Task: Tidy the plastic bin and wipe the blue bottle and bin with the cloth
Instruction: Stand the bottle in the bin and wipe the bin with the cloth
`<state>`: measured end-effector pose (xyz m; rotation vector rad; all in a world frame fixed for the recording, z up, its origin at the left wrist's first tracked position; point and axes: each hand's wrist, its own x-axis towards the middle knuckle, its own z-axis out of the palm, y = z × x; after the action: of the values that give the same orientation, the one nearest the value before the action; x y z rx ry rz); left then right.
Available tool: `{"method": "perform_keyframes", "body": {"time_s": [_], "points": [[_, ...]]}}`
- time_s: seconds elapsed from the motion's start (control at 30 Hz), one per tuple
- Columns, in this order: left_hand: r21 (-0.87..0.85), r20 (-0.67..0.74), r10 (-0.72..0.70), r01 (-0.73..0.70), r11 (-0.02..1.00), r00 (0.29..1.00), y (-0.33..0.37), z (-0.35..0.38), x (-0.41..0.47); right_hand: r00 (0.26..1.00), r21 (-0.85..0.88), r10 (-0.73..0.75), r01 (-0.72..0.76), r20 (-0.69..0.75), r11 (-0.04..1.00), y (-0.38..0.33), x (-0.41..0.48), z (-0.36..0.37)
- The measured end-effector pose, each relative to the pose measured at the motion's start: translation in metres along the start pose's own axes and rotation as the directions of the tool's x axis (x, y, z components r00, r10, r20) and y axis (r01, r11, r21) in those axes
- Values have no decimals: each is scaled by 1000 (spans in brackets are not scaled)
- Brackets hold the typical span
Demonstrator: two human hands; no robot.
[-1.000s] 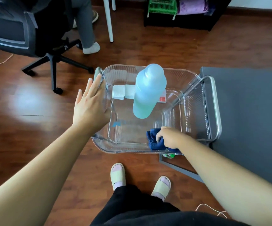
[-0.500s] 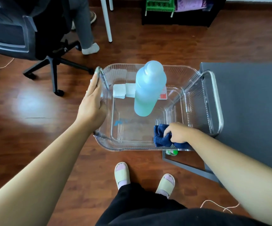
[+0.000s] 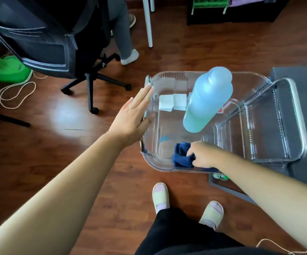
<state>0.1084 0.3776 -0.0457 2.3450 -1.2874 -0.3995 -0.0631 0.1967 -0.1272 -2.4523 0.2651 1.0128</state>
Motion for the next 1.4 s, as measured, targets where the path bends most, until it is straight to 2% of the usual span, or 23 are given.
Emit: {"method": "perform_keyframes", "body": {"time_s": [0.17,0.23,0.3,0.37,0.43,0.53,0.6,0.67,0.77,0.83,0.9,0.97,1.03,1.1,1.23,1.33,1.4], "points": [[15,-58,-14,15,1000,998,2,6,-5,989,19,-83,86,-121,996,-44,24,4],[13,-65,-23,24,1000,998,-1,7,-5,973,70,-12,29,-230,997,-61,49,-5],[11,-65,-24,25,1000,998,-1,8,-5,927,86,59,-29,-371,996,-64,65,-17],[4,-65,-37,37,999,997,0,8,-5,900,51,47,-28,-433,998,-60,69,-20],[12,-58,-42,42,999,997,0,8,-4,931,86,2,32,-364,996,-58,59,-12],[10,-54,-52,52,999,997,1,7,-5,981,99,-107,125,-165,987,-50,40,13],[-17,-49,-51,51,999,997,3,7,-6,995,162,-74,84,-65,983,-40,35,17],[-43,-45,-47,45,998,998,5,5,-6,992,181,0,23,-128,983,-37,44,6],[-77,-50,-50,46,996,998,6,5,-6,925,186,121,-56,-359,981,-52,69,-13],[-90,-61,-59,53,994,996,5,6,-6,904,180,88,-13,-419,984,-64,80,-16],[-90,-59,-61,56,994,996,4,5,-5,930,182,-29,103,-366,978,-64,74,-5],[-78,-50,-58,54,995,997,3,5,-4,966,168,-151,188,-211,968,-52,54,11],[-80,-47,-54,50,996,997,5,5,-4,979,127,-188,196,-76,972,-34,38,23],[-96,-53,-57,51,994,997,6,5,-4,987,133,-115,130,-115,983,-24,43,17],[-107,-47,-63,58,993,997,7,5,-3,950,142,15,32,-313,989,-47,71,1],[-83,-41,-71,67,994,997,7,4,-2,958,118,-93,129,-273,985,-65,66,17],[-34,-25,-72,72,997,997,7,3,-1,972,163,-154,183,-178,969,-59,44,23]]}}
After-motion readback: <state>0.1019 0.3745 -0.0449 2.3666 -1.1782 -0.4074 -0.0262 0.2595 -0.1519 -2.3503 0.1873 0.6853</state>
